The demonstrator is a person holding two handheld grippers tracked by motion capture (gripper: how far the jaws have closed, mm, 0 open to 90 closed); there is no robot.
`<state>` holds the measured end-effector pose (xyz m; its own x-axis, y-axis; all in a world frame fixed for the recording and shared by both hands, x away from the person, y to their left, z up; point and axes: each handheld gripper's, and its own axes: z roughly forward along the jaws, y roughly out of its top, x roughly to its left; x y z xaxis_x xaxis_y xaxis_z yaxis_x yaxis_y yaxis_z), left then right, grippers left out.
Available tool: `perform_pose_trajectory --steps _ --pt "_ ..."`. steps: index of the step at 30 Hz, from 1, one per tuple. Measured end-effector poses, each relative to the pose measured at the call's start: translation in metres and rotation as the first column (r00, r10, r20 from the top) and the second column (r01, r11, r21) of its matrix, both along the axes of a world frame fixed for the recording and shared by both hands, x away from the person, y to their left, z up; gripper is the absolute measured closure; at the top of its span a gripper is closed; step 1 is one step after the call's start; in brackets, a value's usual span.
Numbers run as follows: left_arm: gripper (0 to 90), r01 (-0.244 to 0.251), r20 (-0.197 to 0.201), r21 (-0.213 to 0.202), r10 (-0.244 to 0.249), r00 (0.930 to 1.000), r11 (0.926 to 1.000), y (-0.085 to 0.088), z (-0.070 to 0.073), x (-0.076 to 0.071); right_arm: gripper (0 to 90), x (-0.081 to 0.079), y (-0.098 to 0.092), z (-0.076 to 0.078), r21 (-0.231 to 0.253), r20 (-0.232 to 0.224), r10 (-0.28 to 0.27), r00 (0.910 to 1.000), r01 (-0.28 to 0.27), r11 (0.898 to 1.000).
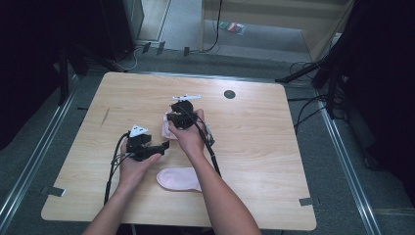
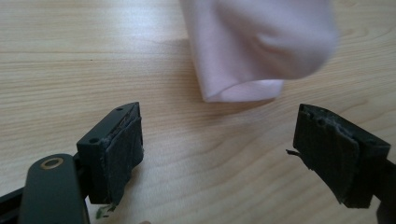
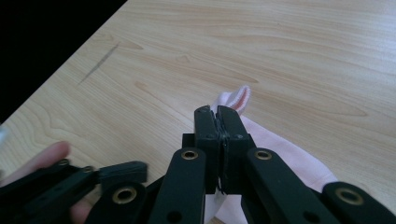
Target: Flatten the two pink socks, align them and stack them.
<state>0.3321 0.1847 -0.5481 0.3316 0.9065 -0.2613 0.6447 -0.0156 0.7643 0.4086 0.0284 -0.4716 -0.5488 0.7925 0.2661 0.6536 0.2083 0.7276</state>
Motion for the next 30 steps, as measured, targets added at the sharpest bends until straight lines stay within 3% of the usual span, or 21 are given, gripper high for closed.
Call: perform_pose_trajectory --steps 4,7,9,13,16,17,18,19,20,21,22,23,24,25,26,29,30 --pt "19.3 -0.002 0.009 0.020 0.002 1.0000 0.9998 -0.005 0.000 0.008 89.1 -0.004 0.001 0.011 0.023 -0.005 0.007 1.0000 -0.007 1.000" --pt "26.3 -0.016 0.003 0.027 0.016 0.9999 0.9995 -0.007 0.002 0.013 89.1 -0.008 0.002 0.020 0.041 0.001 0.024 0.9997 -0.024 0.999" --pt "35.8 -0.039 0.012 0.027 0.039 0.9992 0.9989 -0.009 0.003 0.015 89.0 -0.010 0.002 0.024 0.052 0.003 0.033 0.9995 -0.033 0.998" --pt "69.1 -0.076 0.076 0.001 0.076 0.9942 0.9971 -0.005 0.009 0.015 89.1 -0.013 0.000 0.030 0.082 -0.006 0.059 0.9982 -0.059 0.995" --pt "86.0 -0.087 0.154 -0.045 0.093 0.9836 0.9951 0.004 0.013 0.006 89.1 -0.014 -0.003 0.033 0.097 -0.002 0.062 0.9981 -0.061 0.993" --pt "88.9 -0.118 0.169 -0.022 0.120 0.9783 0.9928 0.007 0.015 0.003 89.1 -0.014 -0.005 0.034 0.109 -0.004 0.065 0.9979 -0.064 0.992" --pt "89.5 -0.154 0.193 0.009 0.149 0.9697 0.9880 0.010 0.018 0.000 89.2 -0.013 -0.007 0.034 0.123 -0.010 0.066 0.9977 -0.065 0.990" --pt "89.8 -0.195 0.226 0.068 0.175 0.9583 0.9785 0.011 0.021 -0.005 89.2 -0.013 -0.009 0.033 0.129 -0.008 0.065 0.9978 -0.064 0.990" --pt "89.9 -0.235 0.275 0.153 0.187 0.9430 0.9599 0.011 0.023 -0.009 89.3 -0.012 -0.011 0.032 0.123 -0.004 0.067 0.9977 -0.066 0.990" --pt "90.0 -0.257 0.323 0.240 0.173 0.9306 0.9363 0.008 0.025 -0.014 89.3 -0.012 -0.011 0.030 0.123 -0.010 0.068 0.9977 -0.066 0.990" --pt "90.0 -0.254 0.336 0.284 0.152 0.9295 0.9247 0.005 0.025 -0.016 89.3 -0.012 -0.012 0.025 0.121 -0.019 0.070 0.9973 -0.068 0.990" --pt "90.0 -0.240 0.342 0.342 0.118 0.9321 0.9086 0.000 0.024 -0.017 89.3 -0.012 -0.012 0.022 0.115 -0.021 0.070 0.9973 -0.067 0.991" --pt "90.0 -0.212 0.328 0.358 0.090 0.9404 0.9094 -0.002 0.023 -0.017 89.3 -0.012 -0.013 0.017 0.100 -0.023 0.068 0.9974 -0.065 0.993" --pt "90.0 -0.161 0.289 0.369 0.052 0.9560 0.9151 -0.004 0.022 -0.016 89.3 -0.011 -0.014 0.013 0.092 -0.026 0.063 0.9977 -0.060 0.994" --pt "89.9 -0.130 0.263 0.367 0.031 0.9644 0.9209 -0.006 0.020 -0.014 89.3 -0.010 -0.016 0.008 0.081 -0.033 0.058 0.9978 -0.055 0.995" --pt "85.9 -0.030 0.179 0.277 -0.021 0.9837 0.9604 -0.007 0.015 -0.009 89.3 -0.006 -0.025 -0.006 0.048 -0.057 0.030 0.9979 -0.027 0.998" --pt "77.6 -0.008 0.167 0.252 -0.036 0.9853 0.9678 -0.007 0.014 -0.009 89.3 -0.005 -0.030 -0.010 0.026 -0.063 0.021 0.9978 -0.019 0.999"
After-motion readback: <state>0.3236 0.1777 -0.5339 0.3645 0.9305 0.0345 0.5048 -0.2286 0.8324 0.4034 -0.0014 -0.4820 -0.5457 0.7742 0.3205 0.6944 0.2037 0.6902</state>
